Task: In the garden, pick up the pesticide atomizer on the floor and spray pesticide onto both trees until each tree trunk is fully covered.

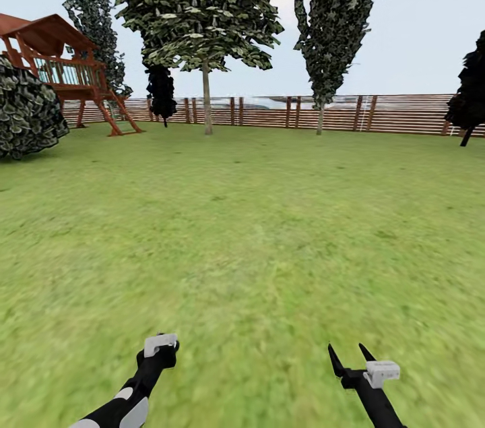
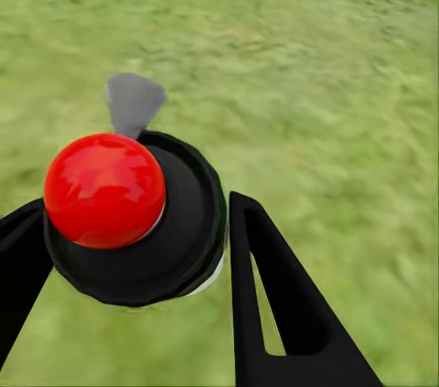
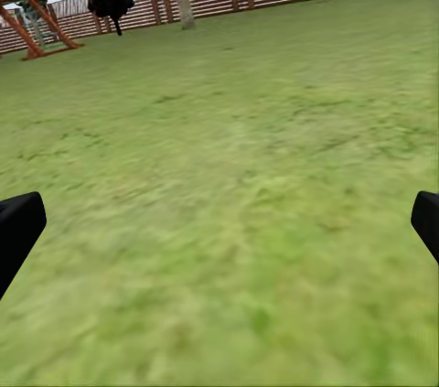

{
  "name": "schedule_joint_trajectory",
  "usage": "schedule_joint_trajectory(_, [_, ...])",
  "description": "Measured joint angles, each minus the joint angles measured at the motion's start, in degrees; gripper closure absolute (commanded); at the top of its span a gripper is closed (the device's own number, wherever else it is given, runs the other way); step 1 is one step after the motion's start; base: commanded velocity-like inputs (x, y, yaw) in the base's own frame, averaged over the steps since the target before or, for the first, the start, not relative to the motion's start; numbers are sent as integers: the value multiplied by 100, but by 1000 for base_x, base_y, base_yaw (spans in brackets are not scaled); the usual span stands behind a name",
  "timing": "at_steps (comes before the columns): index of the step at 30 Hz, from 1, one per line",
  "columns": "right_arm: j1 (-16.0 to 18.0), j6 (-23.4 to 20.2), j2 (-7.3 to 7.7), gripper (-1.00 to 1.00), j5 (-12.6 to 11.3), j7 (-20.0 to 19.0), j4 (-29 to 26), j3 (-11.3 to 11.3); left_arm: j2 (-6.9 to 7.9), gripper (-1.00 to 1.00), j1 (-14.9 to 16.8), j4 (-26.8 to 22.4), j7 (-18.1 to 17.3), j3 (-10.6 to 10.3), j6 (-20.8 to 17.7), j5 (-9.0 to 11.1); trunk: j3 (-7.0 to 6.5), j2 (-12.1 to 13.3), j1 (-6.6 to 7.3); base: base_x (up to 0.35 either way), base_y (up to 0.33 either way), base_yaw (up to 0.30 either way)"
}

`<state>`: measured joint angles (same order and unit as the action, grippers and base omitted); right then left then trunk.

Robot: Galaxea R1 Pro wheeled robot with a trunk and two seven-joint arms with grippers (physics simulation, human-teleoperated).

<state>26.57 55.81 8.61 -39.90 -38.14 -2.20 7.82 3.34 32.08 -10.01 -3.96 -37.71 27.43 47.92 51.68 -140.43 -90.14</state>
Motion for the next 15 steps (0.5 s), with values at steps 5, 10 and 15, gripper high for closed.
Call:
schedule_joint_trajectory(5, [3,0,0,-100,0,0,0,0,0,100,0,0,0,0,0,0,0,0,0,339,0,0])
schedule_joint_trajectory(10, [1,0,0,-100,0,0,3,0,0,100,0,0,0,1,-1,0,0,0,0,338,0,0])
schedule_joint_trajectory(15, [0,0,0,-100,0,0,2,0,0,100,0,0,0,1,0,0,0,0,0,338,0,0])
